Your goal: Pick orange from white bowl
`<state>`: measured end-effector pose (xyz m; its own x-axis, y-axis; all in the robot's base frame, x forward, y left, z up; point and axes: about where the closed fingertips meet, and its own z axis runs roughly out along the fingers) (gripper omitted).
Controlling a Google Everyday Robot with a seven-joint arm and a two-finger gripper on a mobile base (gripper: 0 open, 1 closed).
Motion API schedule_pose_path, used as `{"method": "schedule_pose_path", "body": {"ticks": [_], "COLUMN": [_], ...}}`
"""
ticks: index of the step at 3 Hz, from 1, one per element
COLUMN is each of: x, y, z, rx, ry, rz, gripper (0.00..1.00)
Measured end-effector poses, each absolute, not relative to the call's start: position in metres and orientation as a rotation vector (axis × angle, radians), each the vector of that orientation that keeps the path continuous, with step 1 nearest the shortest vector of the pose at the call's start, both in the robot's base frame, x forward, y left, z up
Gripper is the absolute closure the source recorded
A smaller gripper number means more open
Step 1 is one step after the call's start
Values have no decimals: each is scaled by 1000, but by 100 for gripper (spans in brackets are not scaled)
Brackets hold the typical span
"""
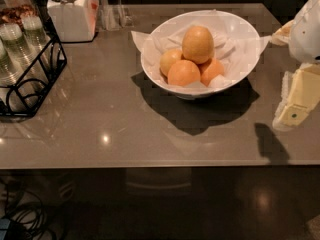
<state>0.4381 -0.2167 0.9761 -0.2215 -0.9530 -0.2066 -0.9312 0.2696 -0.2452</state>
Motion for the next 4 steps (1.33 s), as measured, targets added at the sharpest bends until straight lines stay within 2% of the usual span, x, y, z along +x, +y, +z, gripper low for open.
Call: {"method": "schedule_pose_path", "body": {"ticks": [1, 3, 4], "x": [438, 480, 483], "y": [-217, -190, -189], "z": [976, 993, 995], "rx": [-1725, -1752, -1747], "ry": [2232, 2127, 2118], "rz": [-98, -11, -17], "gripper": [0, 0, 0]}}
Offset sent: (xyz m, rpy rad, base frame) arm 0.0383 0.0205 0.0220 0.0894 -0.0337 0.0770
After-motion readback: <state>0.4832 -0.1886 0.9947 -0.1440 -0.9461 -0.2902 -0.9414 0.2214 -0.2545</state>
